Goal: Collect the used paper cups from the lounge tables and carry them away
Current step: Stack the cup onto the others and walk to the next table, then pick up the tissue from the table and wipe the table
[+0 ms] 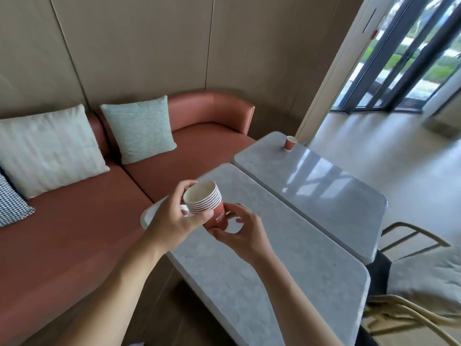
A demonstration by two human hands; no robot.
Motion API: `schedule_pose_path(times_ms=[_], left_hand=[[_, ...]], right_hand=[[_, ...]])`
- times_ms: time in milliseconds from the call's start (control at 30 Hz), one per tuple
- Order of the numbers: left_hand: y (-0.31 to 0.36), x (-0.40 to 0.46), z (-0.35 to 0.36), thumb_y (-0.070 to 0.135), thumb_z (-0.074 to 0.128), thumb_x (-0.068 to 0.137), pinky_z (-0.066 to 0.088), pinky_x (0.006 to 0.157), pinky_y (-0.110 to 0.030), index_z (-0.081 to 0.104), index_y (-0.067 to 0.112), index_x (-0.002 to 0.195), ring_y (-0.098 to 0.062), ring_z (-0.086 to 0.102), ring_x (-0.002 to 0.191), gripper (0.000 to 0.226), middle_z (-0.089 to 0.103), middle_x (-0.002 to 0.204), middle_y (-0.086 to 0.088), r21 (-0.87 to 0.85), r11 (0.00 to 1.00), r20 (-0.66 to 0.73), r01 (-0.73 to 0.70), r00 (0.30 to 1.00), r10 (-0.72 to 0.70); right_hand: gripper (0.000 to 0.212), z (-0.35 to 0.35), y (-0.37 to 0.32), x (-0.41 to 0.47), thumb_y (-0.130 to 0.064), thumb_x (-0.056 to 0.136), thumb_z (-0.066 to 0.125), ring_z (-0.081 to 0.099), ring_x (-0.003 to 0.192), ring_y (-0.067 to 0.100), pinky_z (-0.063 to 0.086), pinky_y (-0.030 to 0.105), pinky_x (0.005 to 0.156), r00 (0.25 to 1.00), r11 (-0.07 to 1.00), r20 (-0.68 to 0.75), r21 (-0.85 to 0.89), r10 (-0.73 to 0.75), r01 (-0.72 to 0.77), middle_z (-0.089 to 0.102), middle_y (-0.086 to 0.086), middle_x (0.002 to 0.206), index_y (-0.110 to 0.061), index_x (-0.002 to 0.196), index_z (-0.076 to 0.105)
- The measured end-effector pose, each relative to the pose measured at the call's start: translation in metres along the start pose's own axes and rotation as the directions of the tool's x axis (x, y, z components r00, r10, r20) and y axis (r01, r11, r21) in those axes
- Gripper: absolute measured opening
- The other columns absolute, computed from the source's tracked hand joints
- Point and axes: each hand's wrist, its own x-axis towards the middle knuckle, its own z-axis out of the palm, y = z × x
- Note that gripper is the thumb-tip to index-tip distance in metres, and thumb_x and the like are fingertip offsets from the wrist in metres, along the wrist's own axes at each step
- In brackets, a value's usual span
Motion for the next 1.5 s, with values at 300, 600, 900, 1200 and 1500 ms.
schedule_pose_path(times_ms=[300, 600, 900, 1200, 1500], left_hand=[[-0.038, 0.033, -0.111, 0.046, 0.088, 0.077, 0.062, 0.09, -0.055, 0.048, 0.031, 0.147, -0.022, 0.067, 0.119, 0.082, 0.065, 0.13, 0.007, -0.067, 0.998, -0.017, -0.015, 1.0, 0.014], [-0.088, 0.038, -0.165, 0.047, 0.089, 0.076, 0.065, 0.087, -0.042, 0.049, 0.031, 0.144, -0.016, 0.067, 0.119, 0.081, 0.065, 0.13, 0.01, -0.099, 0.993, -0.052, 0.067, 0.996, -0.072], [-0.113, 0.075, -0.19, 0.047, 0.088, 0.071, 0.062, 0.095, -0.052, 0.053, 0.034, 0.138, -0.016, 0.066, 0.119, 0.077, 0.065, 0.126, 0.013, -0.042, 0.991, -0.062, 0.129, 0.989, -0.132], [-0.114, 0.148, -0.194, 0.033, 0.087, 0.069, 0.057, 0.1, -0.051, 0.055, 0.025, 0.133, -0.01, 0.064, 0.114, 0.072, 0.066, 0.119, 0.013, 0.051, 0.989, -0.03, 0.141, 0.99, -0.139], [-0.118, 0.213, -0.178, 0.044, 0.084, 0.065, 0.056, 0.099, -0.039, 0.054, 0.031, 0.132, -0.003, 0.063, 0.113, 0.075, 0.063, 0.121, 0.025, 0.177, 0.982, 0.032, 0.068, 0.997, -0.075]], right_hand=[[0.049, 0.09, -0.07, 0.061, -0.042, 0.077, 0.091, 0.068, 0.109, 0.006, 0.045, 0.016, 0.089, 0.998, 0.998, 0.059, -0.066, 0.023, -0.02, 0.072, -0.021, 0.116, -0.041, 0.122, 0.072], [0.056, 0.141, -0.066, 0.087, -0.037, 0.079, 0.091, 0.065, 0.105, 0.0, 0.047, 0.01, 0.086, 0.987, 0.984, 0.124, -0.158, 0.103, -0.082, 0.069, -0.022, 0.121, -0.028, 0.13, 0.071], [0.051, 0.15, -0.03, 0.126, -0.037, 0.08, 0.091, 0.065, 0.103, -0.002, 0.047, 0.006, 0.081, 0.981, 0.97, 0.042, -0.162, 0.188, -0.179, 0.069, -0.025, 0.118, -0.036, 0.128, 0.071], [0.052, 0.153, 0.021, 0.17, -0.035, 0.08, 0.091, 0.066, 0.1, -0.001, 0.051, 0.015, 0.085, 0.952, 0.947, 0.012, -0.107, 0.305, -0.302, 0.067, -0.023, 0.117, -0.03, 0.128, 0.072], [0.051, 0.157, 0.05, 0.214, -0.028, 0.081, 0.09, 0.065, 0.096, 0.004, 0.054, 0.024, 0.086, 0.931, 0.928, -0.027, -0.075, 0.365, -0.366, 0.067, -0.013, 0.117, -0.024, 0.128, 0.073]])
